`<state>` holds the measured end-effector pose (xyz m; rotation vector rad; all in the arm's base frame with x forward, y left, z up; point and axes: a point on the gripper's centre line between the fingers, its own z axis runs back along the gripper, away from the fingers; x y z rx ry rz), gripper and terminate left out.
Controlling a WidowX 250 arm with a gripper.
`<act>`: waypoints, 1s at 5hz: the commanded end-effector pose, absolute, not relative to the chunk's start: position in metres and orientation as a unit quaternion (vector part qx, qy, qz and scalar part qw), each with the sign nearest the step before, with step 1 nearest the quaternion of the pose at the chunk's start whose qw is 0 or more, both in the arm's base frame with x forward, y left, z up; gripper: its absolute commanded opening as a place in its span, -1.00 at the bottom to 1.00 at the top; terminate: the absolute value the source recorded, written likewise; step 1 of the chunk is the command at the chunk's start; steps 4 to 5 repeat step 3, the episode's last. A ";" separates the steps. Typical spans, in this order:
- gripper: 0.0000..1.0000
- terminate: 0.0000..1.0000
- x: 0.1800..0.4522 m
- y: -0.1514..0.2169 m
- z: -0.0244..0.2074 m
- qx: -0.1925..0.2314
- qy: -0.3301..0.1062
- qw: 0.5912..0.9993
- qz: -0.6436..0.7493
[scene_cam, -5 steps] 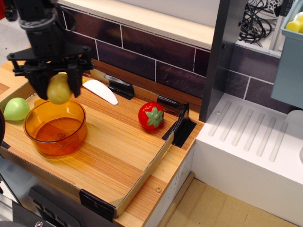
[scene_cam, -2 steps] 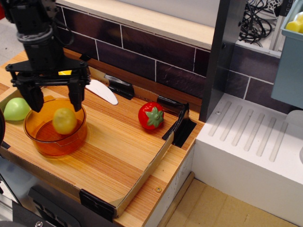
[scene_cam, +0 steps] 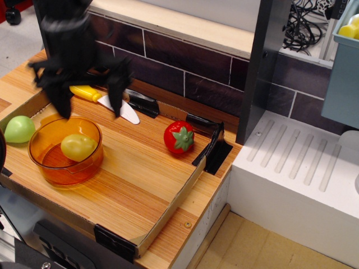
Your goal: Put potato in pot
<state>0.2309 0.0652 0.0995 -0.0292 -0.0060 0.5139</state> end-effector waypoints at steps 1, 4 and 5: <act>1.00 -1.00 0.235 0.059 0.133 -0.028 -0.026 0.968 0.249; 1.00 1.00 0.235 0.059 0.133 -0.028 -0.026 0.968 0.249; 1.00 1.00 0.235 0.059 0.133 -0.028 -0.026 0.968 0.249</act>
